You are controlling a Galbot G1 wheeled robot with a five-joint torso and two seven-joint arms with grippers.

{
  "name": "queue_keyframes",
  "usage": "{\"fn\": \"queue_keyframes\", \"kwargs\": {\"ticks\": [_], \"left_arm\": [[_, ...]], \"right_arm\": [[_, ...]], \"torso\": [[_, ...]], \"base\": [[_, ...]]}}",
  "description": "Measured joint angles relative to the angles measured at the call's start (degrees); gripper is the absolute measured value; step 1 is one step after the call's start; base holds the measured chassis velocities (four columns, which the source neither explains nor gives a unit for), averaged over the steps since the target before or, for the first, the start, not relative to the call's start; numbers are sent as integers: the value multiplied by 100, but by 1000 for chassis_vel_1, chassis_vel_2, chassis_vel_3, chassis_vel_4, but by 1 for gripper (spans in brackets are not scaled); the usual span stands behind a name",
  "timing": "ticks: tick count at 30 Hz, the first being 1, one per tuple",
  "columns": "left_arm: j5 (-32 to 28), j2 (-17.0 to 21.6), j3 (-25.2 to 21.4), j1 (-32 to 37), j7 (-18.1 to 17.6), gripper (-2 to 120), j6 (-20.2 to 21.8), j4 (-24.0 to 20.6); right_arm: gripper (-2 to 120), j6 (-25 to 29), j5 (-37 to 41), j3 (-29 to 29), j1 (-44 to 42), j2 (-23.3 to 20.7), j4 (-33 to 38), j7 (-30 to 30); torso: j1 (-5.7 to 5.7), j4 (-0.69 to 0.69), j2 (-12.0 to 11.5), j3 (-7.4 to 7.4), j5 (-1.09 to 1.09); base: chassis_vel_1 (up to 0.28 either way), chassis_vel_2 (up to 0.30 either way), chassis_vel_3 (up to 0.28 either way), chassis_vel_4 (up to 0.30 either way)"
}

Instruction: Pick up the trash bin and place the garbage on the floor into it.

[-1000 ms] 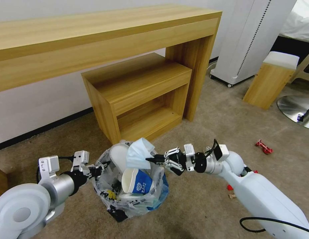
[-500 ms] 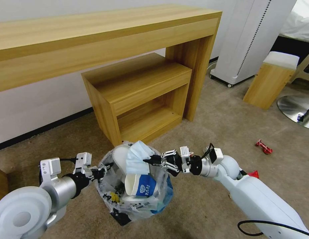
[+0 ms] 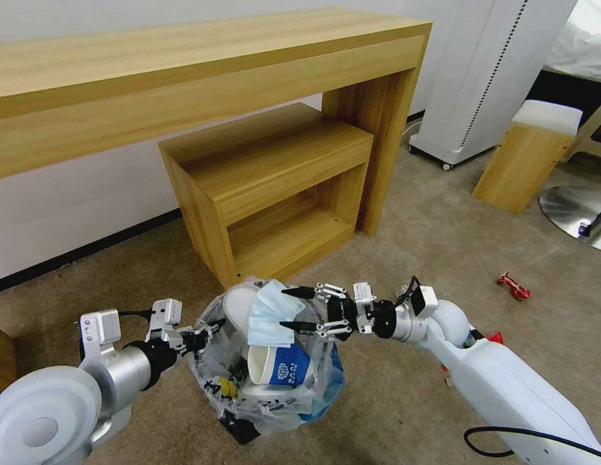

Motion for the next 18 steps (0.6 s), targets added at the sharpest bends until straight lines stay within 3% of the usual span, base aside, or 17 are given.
{"fn": "queue_keyframes", "kwargs": {"ticks": [5, 12, 18], "left_arm": [[11, 26, -1, -47, 13, 1, 0, 99], [93, 60, -144, -119, 61, 1, 0, 348], [261, 146, -286, -97, -93, 1, -1, 460]], "right_arm": [[98, 4, 81, 96, -15, -38, 50, -1], [100, 4, 360, 367, -109, -132, 199, 0], [100, 2, 559, 455, -194, -145, 261, 777]], "torso": [[0, 0, 0, 0, 0], [0, 0, 0, 0, -1], [0, 0, 0, 0, -1]], "base": [[0, 0, 0, 0], [0, 0, 0, 0], [0, 0, 0, 0]]}}
